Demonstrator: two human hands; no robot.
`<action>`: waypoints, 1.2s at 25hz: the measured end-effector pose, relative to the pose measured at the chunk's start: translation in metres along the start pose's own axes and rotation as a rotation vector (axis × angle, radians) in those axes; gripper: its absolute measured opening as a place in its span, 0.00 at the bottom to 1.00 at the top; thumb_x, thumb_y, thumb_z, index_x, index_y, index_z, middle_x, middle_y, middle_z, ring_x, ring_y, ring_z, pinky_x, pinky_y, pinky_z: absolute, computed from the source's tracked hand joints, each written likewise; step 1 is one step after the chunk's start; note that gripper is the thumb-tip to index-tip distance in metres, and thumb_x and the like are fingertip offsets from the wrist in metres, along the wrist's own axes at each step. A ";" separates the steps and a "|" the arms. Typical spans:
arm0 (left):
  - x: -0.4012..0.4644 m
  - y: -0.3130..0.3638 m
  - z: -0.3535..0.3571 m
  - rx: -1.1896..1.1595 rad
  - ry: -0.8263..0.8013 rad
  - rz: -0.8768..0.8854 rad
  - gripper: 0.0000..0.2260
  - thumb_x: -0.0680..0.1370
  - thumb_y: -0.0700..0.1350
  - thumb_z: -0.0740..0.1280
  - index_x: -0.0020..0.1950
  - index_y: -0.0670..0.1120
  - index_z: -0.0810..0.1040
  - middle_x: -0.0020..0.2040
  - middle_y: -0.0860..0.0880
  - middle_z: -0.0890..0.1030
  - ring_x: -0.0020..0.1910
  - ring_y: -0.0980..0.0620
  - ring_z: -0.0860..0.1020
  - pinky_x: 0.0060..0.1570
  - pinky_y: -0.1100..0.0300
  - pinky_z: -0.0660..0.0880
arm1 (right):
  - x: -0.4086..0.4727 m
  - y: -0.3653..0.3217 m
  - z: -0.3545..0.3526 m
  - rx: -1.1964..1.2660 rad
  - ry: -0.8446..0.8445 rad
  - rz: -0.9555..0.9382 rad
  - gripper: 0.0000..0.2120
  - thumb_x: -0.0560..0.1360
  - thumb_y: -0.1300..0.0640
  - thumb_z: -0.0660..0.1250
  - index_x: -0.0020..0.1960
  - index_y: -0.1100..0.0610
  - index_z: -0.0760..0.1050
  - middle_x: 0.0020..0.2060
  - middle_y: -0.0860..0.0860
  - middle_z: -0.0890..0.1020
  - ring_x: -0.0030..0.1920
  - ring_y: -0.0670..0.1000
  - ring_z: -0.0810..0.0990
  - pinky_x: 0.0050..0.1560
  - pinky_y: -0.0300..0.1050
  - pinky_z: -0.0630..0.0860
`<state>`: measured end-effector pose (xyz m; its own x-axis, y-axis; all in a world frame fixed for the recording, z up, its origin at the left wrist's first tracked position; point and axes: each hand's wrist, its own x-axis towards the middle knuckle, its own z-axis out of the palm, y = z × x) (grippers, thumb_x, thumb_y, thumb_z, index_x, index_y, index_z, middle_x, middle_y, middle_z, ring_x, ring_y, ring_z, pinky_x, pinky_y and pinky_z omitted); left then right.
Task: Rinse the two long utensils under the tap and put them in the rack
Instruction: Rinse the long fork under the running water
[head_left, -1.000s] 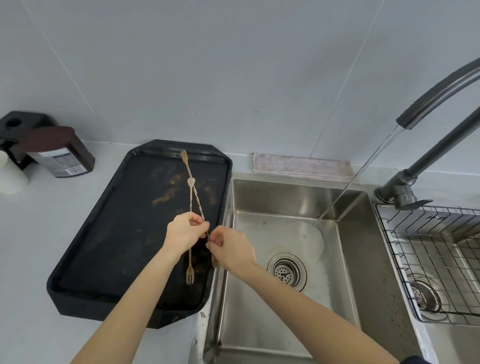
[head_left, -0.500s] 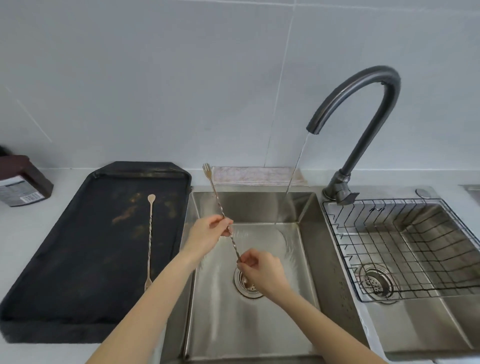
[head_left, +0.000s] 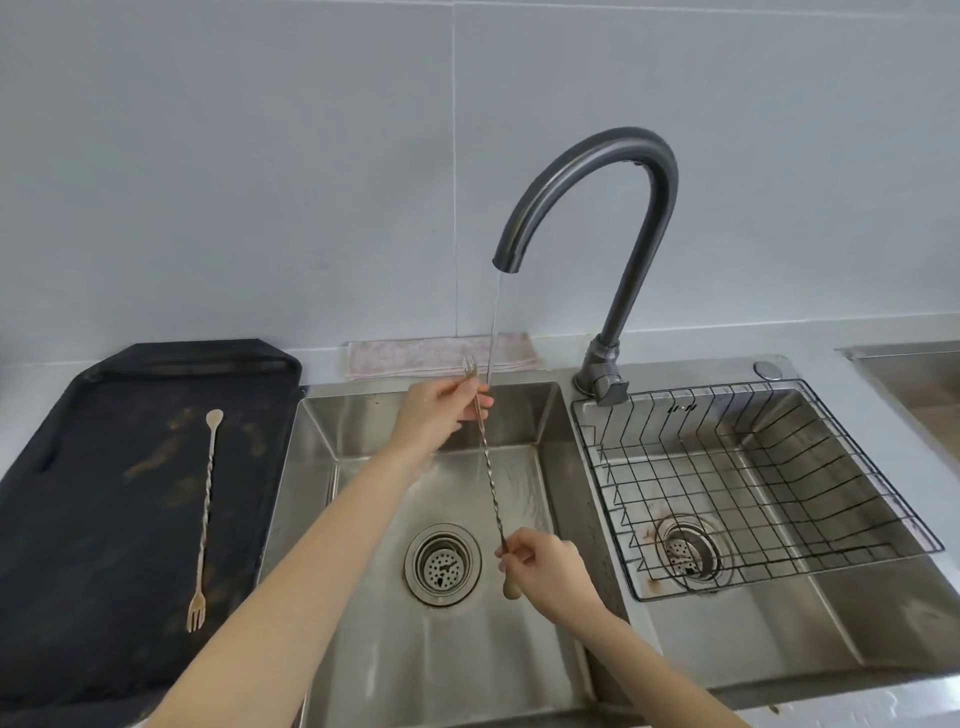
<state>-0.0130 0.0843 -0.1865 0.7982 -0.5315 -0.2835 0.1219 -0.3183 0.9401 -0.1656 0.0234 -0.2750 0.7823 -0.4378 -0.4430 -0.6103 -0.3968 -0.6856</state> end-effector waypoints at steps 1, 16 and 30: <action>0.006 0.004 0.005 -0.014 0.008 -0.004 0.12 0.79 0.45 0.59 0.56 0.42 0.78 0.47 0.49 0.81 0.36 0.61 0.79 0.36 0.66 0.69 | 0.003 0.003 -0.004 0.009 0.005 0.010 0.08 0.74 0.60 0.62 0.40 0.49 0.74 0.32 0.49 0.80 0.39 0.48 0.79 0.45 0.39 0.75; 0.032 -0.002 0.031 -0.142 0.150 -0.035 0.07 0.77 0.43 0.64 0.41 0.46 0.79 0.37 0.51 0.80 0.36 0.58 0.78 0.27 0.76 0.71 | 0.028 0.018 -0.021 0.096 0.022 0.024 0.04 0.74 0.58 0.64 0.44 0.52 0.77 0.30 0.47 0.79 0.44 0.51 0.83 0.52 0.47 0.79; 0.033 -0.002 0.036 -0.213 0.121 -0.078 0.08 0.78 0.43 0.62 0.52 0.43 0.78 0.39 0.51 0.82 0.27 0.65 0.80 0.34 0.72 0.77 | 0.019 0.019 -0.031 0.193 0.069 -0.038 0.08 0.73 0.58 0.66 0.37 0.49 0.75 0.25 0.44 0.77 0.34 0.47 0.78 0.46 0.45 0.78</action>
<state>-0.0076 0.0392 -0.2043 0.8444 -0.4103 -0.3444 0.2976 -0.1753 0.9385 -0.1661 -0.0173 -0.2790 0.7899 -0.4821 -0.3790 -0.5403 -0.2549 -0.8019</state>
